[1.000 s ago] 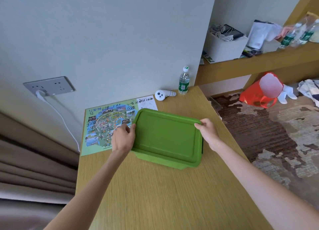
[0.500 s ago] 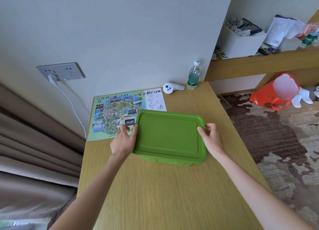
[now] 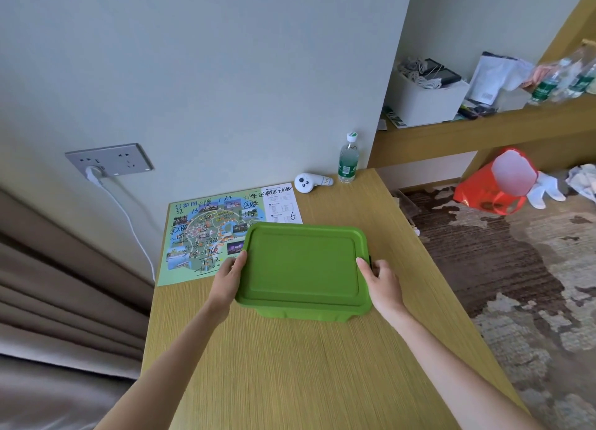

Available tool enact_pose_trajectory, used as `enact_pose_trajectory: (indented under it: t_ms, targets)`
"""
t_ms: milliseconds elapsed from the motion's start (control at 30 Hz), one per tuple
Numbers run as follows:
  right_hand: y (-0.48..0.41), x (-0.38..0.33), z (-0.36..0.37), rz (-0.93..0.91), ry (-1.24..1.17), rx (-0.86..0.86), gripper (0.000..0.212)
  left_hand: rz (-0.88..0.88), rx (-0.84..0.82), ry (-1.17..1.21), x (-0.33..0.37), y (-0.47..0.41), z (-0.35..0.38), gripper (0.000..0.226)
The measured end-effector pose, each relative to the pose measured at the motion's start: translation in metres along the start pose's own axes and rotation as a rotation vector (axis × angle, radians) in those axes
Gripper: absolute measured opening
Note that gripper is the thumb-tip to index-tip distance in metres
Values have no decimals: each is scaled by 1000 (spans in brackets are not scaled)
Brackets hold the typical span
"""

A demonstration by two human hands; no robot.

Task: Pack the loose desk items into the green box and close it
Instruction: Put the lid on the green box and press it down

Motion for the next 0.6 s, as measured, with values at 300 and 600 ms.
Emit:
enact_pose_trajectory:
  t_ms: [300, 600]
  targets:
    - [-36, -66, 48, -71, -43, -70, 50, 46, 122, 96, 48, -32, -62, 32]
    - [-102, -171, 143, -184, -37, -214, 44, 31, 315, 180, 79, -98, -163, 40]
Point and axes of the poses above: each hand's wrist, its own y-axis away from the middle knuckle, its own z-axis out of the palm, x = y × z, the point moved 6 cm from there along -y, towards the middle knuckle, and after that the axes turned 2 degrees about -z, right-handed, at the moved point
